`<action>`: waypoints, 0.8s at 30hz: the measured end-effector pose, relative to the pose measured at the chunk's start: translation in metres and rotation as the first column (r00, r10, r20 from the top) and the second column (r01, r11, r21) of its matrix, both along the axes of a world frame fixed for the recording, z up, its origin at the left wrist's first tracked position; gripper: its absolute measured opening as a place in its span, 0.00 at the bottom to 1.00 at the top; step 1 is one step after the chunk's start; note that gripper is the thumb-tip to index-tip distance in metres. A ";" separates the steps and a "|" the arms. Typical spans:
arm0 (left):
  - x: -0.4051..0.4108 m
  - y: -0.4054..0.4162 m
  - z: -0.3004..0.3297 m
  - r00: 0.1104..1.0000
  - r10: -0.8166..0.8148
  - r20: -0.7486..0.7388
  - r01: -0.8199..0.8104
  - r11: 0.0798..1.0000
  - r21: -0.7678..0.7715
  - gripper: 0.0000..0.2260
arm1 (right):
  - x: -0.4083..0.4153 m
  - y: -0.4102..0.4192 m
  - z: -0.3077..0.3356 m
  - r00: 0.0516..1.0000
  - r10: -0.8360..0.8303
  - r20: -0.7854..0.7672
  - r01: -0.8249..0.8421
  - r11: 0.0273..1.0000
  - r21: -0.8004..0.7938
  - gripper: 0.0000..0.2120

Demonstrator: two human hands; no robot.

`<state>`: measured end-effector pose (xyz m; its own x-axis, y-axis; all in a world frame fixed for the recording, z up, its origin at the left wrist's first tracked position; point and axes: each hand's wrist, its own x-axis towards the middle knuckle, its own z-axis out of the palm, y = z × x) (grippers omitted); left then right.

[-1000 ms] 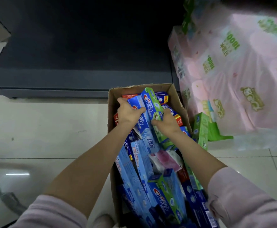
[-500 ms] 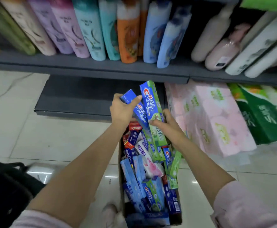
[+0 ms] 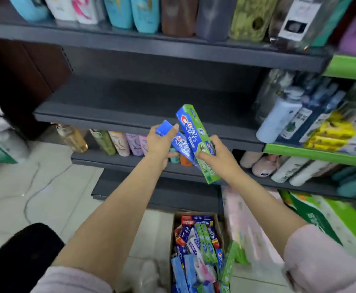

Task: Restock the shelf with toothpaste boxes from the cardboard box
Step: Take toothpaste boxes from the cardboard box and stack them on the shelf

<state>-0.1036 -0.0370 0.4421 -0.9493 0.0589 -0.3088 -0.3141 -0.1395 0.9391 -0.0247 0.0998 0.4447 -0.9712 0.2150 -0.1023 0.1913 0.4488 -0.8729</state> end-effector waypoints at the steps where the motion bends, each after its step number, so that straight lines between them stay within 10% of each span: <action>1: -0.008 -0.006 0.010 1.000 0.006 0.016 -0.006 1.000 0.005 0.13 | -0.008 -0.005 0.010 1.000 0.007 0.001 -0.007 1.000 0.023 0.15; 24: -0.263 -0.150 0.038 0.974 -0.085 0.211 0.058 0.990 0.131 0.12 | -0.262 -0.127 0.047 0.971 -0.042 0.235 0.048 0.999 -0.018 0.12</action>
